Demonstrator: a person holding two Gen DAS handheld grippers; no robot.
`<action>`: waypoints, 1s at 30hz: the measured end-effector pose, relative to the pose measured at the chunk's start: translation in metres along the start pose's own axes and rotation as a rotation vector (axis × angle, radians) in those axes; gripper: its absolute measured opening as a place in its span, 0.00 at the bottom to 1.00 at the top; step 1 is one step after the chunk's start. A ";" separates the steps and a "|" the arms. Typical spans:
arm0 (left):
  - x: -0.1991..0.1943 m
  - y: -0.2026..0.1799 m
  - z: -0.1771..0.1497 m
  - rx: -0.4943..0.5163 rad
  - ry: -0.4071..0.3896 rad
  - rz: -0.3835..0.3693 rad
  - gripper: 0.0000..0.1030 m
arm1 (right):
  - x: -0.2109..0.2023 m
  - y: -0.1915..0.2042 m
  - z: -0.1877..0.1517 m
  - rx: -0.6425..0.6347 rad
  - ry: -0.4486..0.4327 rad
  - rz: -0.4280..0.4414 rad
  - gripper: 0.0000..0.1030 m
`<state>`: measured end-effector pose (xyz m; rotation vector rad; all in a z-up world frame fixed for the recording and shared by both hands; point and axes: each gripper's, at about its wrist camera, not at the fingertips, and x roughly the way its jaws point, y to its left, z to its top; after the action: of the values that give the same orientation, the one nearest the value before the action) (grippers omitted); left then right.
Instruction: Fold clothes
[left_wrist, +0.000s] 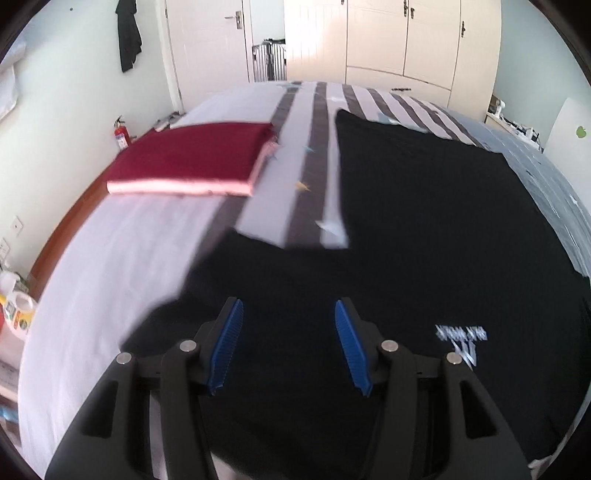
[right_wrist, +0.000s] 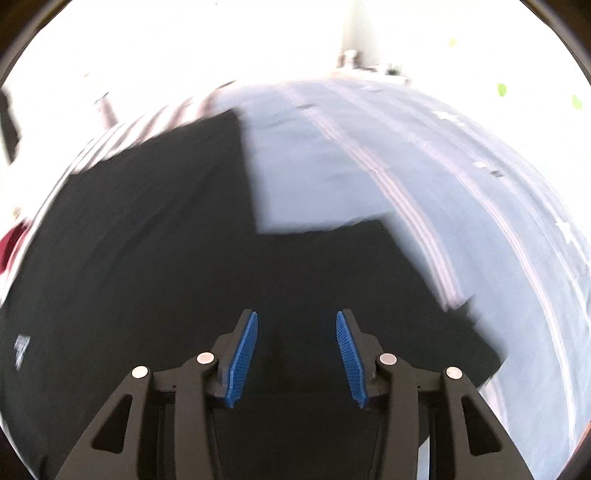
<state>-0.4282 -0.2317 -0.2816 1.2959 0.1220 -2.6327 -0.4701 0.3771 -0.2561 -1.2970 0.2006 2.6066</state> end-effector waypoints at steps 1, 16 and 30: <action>0.002 -0.010 -0.003 -0.002 0.020 0.002 0.48 | 0.008 -0.014 0.012 0.010 -0.007 -0.007 0.40; 0.004 -0.064 -0.026 -0.110 0.099 0.036 0.48 | 0.109 -0.077 0.064 -0.022 0.137 0.103 0.29; 0.001 -0.065 -0.031 -0.116 0.120 0.047 0.48 | 0.117 -0.096 0.092 -0.063 0.123 0.070 0.08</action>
<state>-0.4190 -0.1635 -0.3027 1.3990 0.2553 -2.4693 -0.5844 0.5062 -0.2962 -1.4994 0.1883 2.6120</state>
